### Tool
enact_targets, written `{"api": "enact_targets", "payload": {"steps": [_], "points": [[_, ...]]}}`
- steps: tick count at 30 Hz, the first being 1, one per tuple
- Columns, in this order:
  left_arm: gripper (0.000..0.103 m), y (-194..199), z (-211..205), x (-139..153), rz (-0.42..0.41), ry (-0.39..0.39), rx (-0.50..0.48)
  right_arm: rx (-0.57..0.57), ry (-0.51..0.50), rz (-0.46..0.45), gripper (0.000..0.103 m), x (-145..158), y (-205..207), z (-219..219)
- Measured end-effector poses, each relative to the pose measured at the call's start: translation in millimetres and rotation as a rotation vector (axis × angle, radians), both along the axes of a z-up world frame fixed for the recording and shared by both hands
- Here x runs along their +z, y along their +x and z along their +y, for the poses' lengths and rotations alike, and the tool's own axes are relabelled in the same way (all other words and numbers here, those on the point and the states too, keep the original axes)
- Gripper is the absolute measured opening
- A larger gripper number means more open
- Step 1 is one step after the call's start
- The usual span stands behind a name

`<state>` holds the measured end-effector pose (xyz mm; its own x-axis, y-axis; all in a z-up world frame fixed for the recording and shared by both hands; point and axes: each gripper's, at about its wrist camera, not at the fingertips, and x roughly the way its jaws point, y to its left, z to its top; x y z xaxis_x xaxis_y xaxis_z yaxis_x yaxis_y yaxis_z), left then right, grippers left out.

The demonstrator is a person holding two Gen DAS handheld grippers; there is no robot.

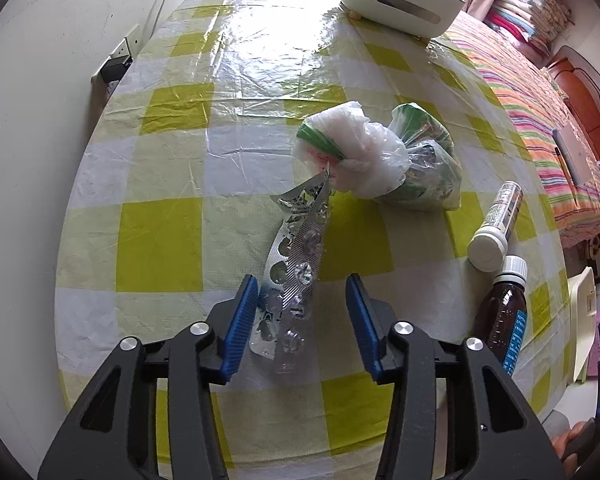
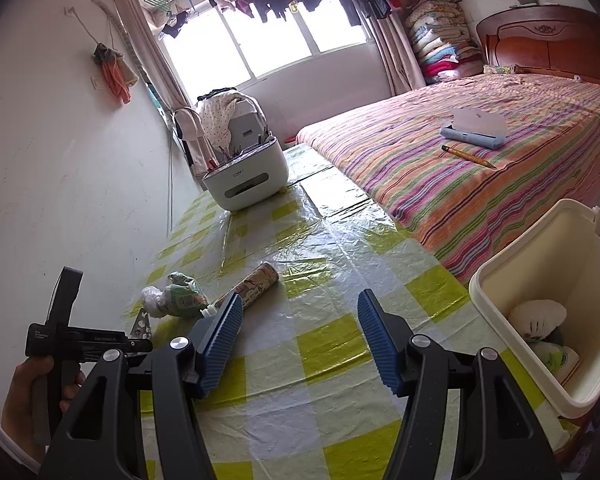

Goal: Collect trash
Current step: 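Grasp the silver blister pack with the left gripper while the right gripper grasps the blue bottle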

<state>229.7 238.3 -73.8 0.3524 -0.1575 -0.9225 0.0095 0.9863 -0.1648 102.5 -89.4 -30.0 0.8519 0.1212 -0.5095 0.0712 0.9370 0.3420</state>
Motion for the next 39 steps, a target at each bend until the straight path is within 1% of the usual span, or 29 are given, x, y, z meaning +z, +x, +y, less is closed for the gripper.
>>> {"api": "enact_targets", "payload": {"steps": [1, 4, 8, 9, 10, 13, 15, 17, 18, 22, 25, 30, 31, 34, 36, 39], "points": [[0.033, 0, 0, 0, -0.002, 0.002, 0.007, 0.011, -0.003, 0.004, 0.059, -1, 2, 4], [0.027, -2, 2, 0, -0.013, 0.009, 0.022, 0.053, 0.0, 0.027, 0.059, -4, 12, 18], [0.025, -6, 3, 1, -0.023, -0.008, 0.056, 0.138, 0.015, 0.111, 0.059, -13, 34, 40], [0.018, -8, 3, 3, -0.037, -0.01, 0.061, 0.167, 0.025, 0.143, 0.059, -17, 40, 46], [0.016, -10, 2, 7, -0.053, -0.003, 0.069, 0.184, 0.042, 0.169, 0.059, -21, 45, 51], [0.016, -17, -3, 14, -0.072, -0.033, 0.062, 0.196, 0.028, 0.25, 0.059, -32, 56, 66], [0.016, -22, -8, 18, -0.091, -0.018, 0.05, 0.209, 0.034, 0.307, 0.059, -41, 63, 74], [0.016, -27, -12, 22, -0.108, -0.019, 0.049, 0.204, 0.034, 0.343, 0.06, -46, 67, 80], [0.016, -29, -12, 24, -0.116, -0.025, 0.052, 0.198, 0.034, 0.345, 0.062, -46, 68, 83], [0.016, -36, -12, 33, -0.139, -0.045, 0.056, 0.177, 0.024, 0.354, 0.063, -43, 74, 95], [0.016, -43, -13, 39, -0.162, -0.044, 0.057, 0.188, 0.018, 0.375, 0.063, -44, 79, 107], [0.016, -52, -10, 46, -0.183, -0.064, 0.061, 0.196, 0.019, 0.382, 0.063, -43, 88, 120], [0.016, -53, -8, 46, -0.185, -0.062, 0.065, 0.195, 0.023, 0.383, 0.063, -43, 90, 122], [0.016, -54, -4, 47, -0.186, -0.074, 0.074, 0.212, 0.088, 0.408, 0.063, -48, 97, 124], [0.016, -55, -1, 50, -0.19, -0.087, 0.083, 0.219, 0.113, 0.417, 0.063, -51, 102, 127], [0.016, -57, 5, 53, -0.198, -0.109, 0.095, 0.233, 0.086, 0.413, 0.063, -52, 108, 138]]}}
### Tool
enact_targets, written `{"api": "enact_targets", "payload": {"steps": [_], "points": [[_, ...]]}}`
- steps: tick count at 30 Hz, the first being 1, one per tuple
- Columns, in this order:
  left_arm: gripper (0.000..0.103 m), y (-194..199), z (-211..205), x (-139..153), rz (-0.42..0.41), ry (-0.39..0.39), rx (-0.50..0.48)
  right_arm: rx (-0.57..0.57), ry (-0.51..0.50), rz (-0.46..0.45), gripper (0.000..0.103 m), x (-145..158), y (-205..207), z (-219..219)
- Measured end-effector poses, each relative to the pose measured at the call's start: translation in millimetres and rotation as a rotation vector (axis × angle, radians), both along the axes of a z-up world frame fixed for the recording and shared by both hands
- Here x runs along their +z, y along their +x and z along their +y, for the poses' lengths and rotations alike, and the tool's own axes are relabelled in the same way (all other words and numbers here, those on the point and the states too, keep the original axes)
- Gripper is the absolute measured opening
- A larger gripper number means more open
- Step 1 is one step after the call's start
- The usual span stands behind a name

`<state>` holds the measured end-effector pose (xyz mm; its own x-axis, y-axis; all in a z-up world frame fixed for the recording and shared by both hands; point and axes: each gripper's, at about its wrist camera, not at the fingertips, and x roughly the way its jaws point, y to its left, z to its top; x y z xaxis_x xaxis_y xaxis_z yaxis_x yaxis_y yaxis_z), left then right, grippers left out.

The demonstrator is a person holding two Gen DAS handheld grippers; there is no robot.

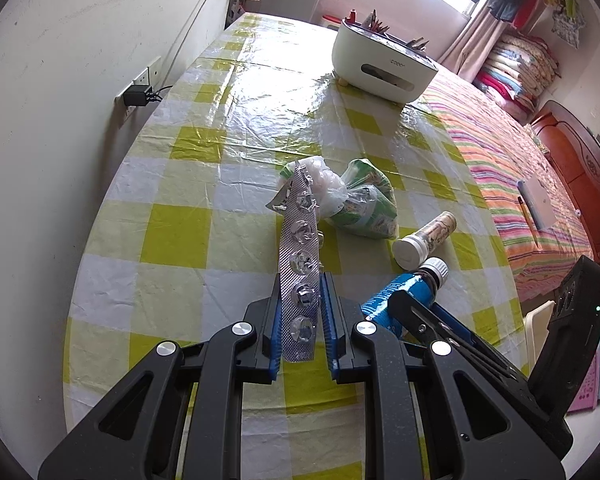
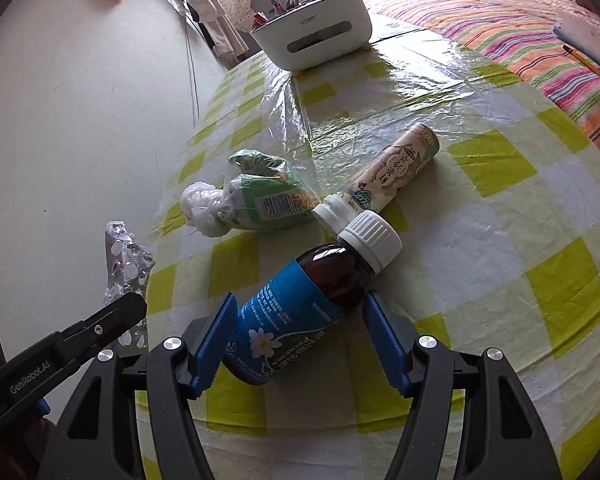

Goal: Collect trash
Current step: 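Carry the blister pack and bottle over the cream bin and open the right gripper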

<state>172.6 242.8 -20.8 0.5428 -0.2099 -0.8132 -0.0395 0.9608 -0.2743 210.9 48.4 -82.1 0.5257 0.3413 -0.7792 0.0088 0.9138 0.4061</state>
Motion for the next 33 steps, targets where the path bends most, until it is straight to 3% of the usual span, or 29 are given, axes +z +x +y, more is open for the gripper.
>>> {"api": "enact_targets", "payload": {"steps": [4, 8, 10, 12, 13, 22, 33], "points": [[0.016, -3, 3, 3, -0.008, -0.012, 0.005, 0.056, -0.064, -0.016, 0.064, 0, 9, 15], [0.016, -4, 7, 4, -0.009, -0.028, 0.01, 0.148, -0.085, 0.036, 0.064, -10, 20, 29], [0.016, -5, 7, 4, -0.009, -0.038, 0.006, 0.167, -0.173, 0.005, 0.062, -9, 16, 36], [0.016, -7, 6, 5, -0.012, -0.042, -0.001, 0.195, -0.221, -0.019, 0.043, -9, 11, 38], [0.016, -8, 5, 5, -0.013, -0.042, -0.004, 0.205, -0.241, -0.022, 0.042, -9, 9, 38], [0.016, -25, -9, 18, -0.05, -0.128, -0.06, 0.268, -0.255, -0.039, 0.042, 3, -13, 6], [0.016, -28, -60, 29, -0.079, -0.177, -0.167, 0.232, -0.205, -0.103, 0.042, 15, -51, -57]]}}
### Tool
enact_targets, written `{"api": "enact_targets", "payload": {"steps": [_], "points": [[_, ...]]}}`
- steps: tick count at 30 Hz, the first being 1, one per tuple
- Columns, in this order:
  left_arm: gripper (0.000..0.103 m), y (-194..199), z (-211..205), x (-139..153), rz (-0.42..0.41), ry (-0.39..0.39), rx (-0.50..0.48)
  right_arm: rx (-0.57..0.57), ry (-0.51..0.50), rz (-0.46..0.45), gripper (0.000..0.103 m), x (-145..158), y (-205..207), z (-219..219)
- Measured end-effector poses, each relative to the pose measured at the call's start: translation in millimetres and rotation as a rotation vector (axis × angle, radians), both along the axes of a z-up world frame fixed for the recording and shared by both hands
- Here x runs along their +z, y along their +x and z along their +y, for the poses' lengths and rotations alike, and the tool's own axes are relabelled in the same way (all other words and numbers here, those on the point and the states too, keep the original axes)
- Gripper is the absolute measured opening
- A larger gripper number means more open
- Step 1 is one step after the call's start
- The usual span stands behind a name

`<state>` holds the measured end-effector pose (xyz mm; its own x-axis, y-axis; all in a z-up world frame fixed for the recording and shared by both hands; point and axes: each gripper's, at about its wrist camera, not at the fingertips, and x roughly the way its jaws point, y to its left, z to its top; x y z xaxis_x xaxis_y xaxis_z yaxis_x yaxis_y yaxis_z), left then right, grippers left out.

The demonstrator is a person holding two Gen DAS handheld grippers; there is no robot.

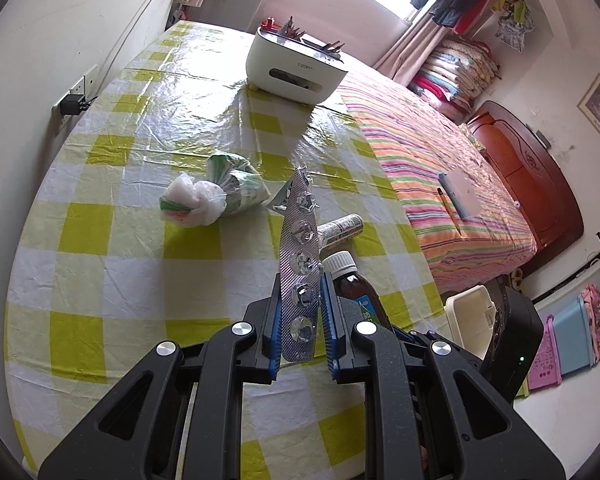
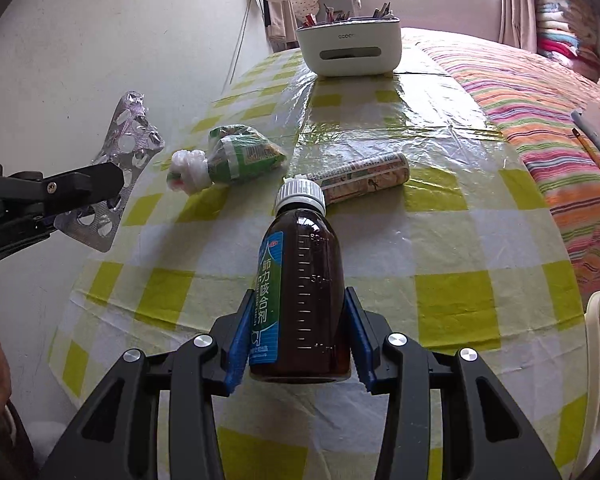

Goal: Collect trash
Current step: 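Carry the blister pack and bottle over the cream bin and open the right gripper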

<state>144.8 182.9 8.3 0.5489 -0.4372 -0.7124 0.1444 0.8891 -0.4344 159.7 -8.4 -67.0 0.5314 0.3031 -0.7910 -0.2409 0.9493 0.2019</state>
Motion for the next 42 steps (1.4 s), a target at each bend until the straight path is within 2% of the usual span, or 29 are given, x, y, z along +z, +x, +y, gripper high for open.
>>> {"api": "enact_targets", "payload": {"steps": [16, 21, 31, 42], "points": [[0.016, -17, -87, 8, -0.047, -0.002, -0.159, -0.176, 0.116, -0.062, 0.042, 19, -21, -90], [0.016, -19, -116, 7, -0.048, 0.001, -0.21, -0.226, 0.109, -0.104, 0.042, 25, -27, -115], [0.016, -26, -174, 5, -0.054, 0.003, -0.294, -0.358, 0.165, -0.132, 0.042, 30, -41, -174], [0.016, -25, -213, -2, -0.04, 0.005, -0.348, -0.516, 0.152, -0.165, 0.042, 31, -60, -222]]}}
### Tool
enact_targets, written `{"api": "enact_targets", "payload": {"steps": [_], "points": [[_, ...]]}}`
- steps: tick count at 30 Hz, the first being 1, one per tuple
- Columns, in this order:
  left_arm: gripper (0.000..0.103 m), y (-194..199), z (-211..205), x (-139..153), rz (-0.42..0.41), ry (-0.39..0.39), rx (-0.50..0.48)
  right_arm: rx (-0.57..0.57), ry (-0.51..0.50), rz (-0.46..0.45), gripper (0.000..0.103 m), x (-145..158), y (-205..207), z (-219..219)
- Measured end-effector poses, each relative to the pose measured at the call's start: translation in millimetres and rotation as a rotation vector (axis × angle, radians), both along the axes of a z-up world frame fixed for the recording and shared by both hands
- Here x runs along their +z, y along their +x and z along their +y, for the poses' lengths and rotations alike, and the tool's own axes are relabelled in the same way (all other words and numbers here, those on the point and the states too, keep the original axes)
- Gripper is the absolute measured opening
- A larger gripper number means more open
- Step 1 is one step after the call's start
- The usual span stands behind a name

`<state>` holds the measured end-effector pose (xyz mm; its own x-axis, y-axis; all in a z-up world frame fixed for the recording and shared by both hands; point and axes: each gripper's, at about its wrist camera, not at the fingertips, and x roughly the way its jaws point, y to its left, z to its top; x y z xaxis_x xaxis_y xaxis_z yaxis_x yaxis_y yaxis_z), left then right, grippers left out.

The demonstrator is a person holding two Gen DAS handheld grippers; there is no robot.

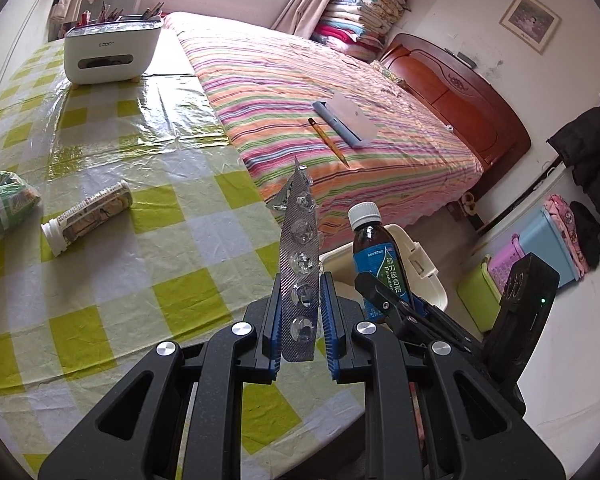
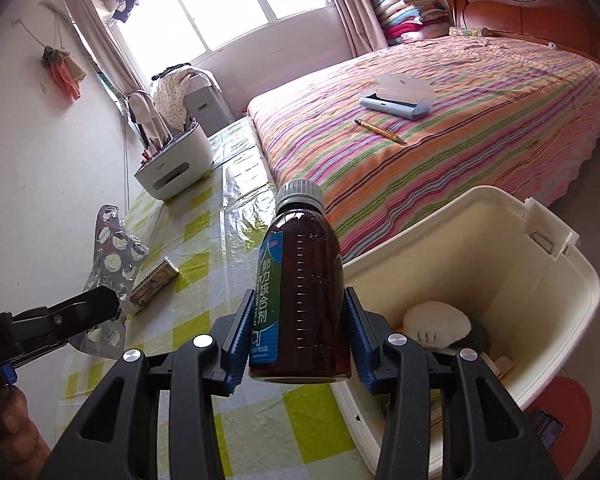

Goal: Collect trash
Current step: 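Carry the blister pack and bottle over the cream bin and open the right gripper, then open the left gripper to drop the blister pack into the cream bin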

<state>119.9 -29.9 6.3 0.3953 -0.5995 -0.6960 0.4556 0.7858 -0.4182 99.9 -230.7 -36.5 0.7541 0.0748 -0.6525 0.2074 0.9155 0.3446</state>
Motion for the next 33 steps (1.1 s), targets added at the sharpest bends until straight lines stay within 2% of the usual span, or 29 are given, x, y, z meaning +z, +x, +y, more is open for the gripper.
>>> {"api": "enact_targets", "payload": {"steps": [8, 22, 29, 33], "points": [[0.016, 1, -26, -4, 0.004, 0.007, -0.041, -0.093, 0.008, 0.011, 0.042, -2, -8, -23], [0.016, 4, -64, -9, 0.01, 0.014, -0.087, -0.183, 0.052, -0.001, 0.044, -3, -21, -54], [0.016, 8, -78, -15, 0.026, 0.002, -0.109, -0.262, 0.077, -0.101, 0.044, 8, -40, -67], [0.016, 8, -87, -18, 0.042, -0.011, -0.132, -0.332, 0.13, -0.19, 0.044, 14, -57, -82]]}}
